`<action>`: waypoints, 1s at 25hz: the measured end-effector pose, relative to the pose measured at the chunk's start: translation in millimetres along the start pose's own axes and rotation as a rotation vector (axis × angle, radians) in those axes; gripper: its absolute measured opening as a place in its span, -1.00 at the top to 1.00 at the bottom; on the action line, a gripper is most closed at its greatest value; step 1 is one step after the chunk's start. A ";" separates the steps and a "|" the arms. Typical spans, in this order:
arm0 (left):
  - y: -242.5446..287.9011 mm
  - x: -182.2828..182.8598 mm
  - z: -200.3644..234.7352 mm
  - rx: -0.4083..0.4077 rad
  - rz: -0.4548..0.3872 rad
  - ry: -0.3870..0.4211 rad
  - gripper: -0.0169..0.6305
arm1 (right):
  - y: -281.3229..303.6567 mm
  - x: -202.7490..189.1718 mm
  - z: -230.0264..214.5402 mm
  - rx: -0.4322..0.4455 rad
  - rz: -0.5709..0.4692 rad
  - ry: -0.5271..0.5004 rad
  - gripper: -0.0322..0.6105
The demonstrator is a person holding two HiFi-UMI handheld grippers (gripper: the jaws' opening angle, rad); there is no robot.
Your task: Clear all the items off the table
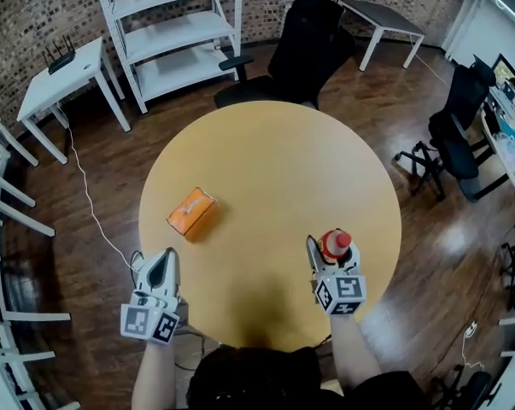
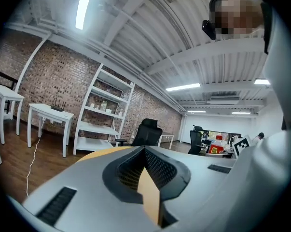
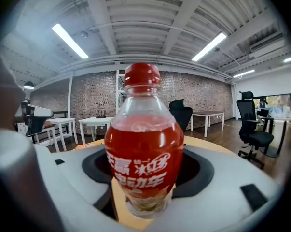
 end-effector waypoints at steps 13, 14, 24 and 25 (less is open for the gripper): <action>3.5 -67.0 1.4 0.043 0.136 -0.113 0.95 | 47.8 -64.8 17.4 0.076 0.084 0.061 -0.10; 4.0 -67.5 0.7 0.041 0.145 -0.121 0.95 | 48.4 -66.7 18.9 0.075 0.092 0.067 -0.10; 12.2 -67.8 -1.2 -0.004 0.192 -0.126 0.95 | 43.0 -70.8 36.5 0.091 0.026 -0.025 -0.14; 12.7 -67.3 -3.6 -0.015 0.194 -0.125 0.95 | 43.0 -72.4 35.9 0.090 0.027 -0.028 -0.15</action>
Point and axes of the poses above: the fingertips, and each gripper's own axes: y forward along the fingers, z to its left, x out of its top, the point moved 2 cm from there along -y, backward along the fingers, and after that the axes turned 15 degrees about -x, right-handed, at the moved point
